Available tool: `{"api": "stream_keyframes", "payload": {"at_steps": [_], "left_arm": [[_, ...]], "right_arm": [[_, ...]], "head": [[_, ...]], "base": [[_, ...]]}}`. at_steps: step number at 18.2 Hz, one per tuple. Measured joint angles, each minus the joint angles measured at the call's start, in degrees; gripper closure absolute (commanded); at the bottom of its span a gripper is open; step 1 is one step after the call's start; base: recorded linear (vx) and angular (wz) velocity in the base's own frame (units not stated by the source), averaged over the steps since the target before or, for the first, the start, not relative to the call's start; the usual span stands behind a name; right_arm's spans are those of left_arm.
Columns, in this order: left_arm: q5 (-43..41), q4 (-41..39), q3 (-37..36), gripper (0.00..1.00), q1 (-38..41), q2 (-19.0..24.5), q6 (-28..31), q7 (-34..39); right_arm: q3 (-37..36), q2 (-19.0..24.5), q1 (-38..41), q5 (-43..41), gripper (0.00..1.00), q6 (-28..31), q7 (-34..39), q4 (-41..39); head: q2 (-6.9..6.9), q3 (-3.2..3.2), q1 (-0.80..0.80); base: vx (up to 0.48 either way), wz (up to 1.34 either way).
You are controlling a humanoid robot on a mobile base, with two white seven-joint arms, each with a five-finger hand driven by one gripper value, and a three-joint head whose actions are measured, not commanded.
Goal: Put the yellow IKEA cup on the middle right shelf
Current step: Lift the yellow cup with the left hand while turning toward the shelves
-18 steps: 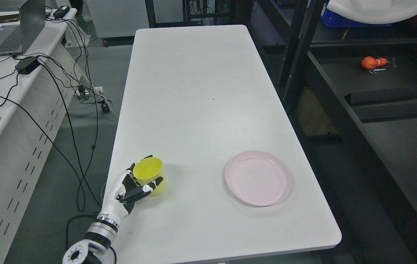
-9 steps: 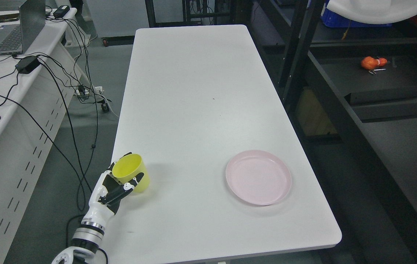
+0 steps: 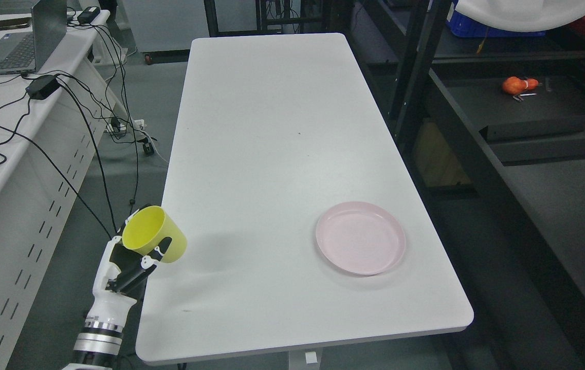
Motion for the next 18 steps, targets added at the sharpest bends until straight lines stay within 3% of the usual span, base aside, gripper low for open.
{"api": "stream_keyframes", "payload": {"at_steps": [18], "left_arm": [[1.3, -5.1, -0.5, 0.98, 0.8, 0.0, -0.8, -0.1]], "right_arm": [[0.0, 0.0, 0.0, 0.0, 0.01, 0.0, 0.0, 0.0]], "head": [[0.00, 0.00, 0.00]], "base": [[-0.195, 0.11]]}}
